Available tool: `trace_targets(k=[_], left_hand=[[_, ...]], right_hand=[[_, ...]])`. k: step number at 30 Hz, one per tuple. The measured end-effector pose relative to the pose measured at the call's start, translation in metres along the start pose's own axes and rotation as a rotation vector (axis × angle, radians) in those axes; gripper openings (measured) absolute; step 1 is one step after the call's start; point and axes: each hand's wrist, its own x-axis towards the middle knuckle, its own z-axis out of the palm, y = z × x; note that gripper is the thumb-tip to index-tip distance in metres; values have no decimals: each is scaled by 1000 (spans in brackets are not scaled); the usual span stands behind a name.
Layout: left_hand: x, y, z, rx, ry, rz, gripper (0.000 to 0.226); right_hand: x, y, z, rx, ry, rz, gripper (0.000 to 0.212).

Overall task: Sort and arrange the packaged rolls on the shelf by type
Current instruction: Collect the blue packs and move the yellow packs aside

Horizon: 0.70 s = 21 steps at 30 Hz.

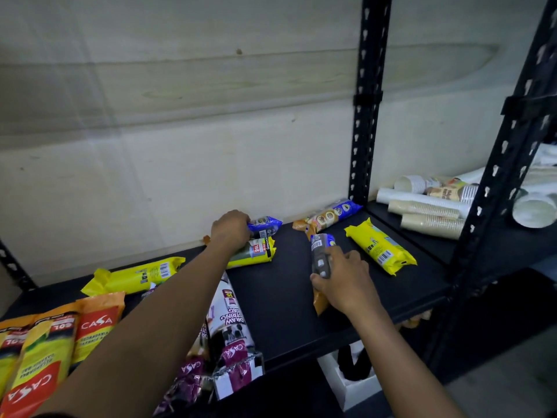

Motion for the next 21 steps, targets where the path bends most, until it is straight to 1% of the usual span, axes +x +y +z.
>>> trace_targets(k=[3,5,7,11,13,16,21], left_hand=[[-4,0,-1,-24,35,3,26],[-10,-1,-1,-61,90,6,27],[-19,-1,-4,-102,178,26,28],[-42,1,-30,-233,426,131,29],[-57,3,-48,-283,483,191,27],[-85,2,-66,-405,467,314,28],[-135,-5,-66,-670,350,399,27]], right_hand=[[1,0,0,10,-5,15,60],[1,1,1,24,4,13,58],[1,3,2,49,12,5,54],[1,7,3,118,47,-44,47],[3,10,2,164,74,-64,44],[4,13,1,263,119,-76,37],[-3,12,-7,403,182,-147,31]])
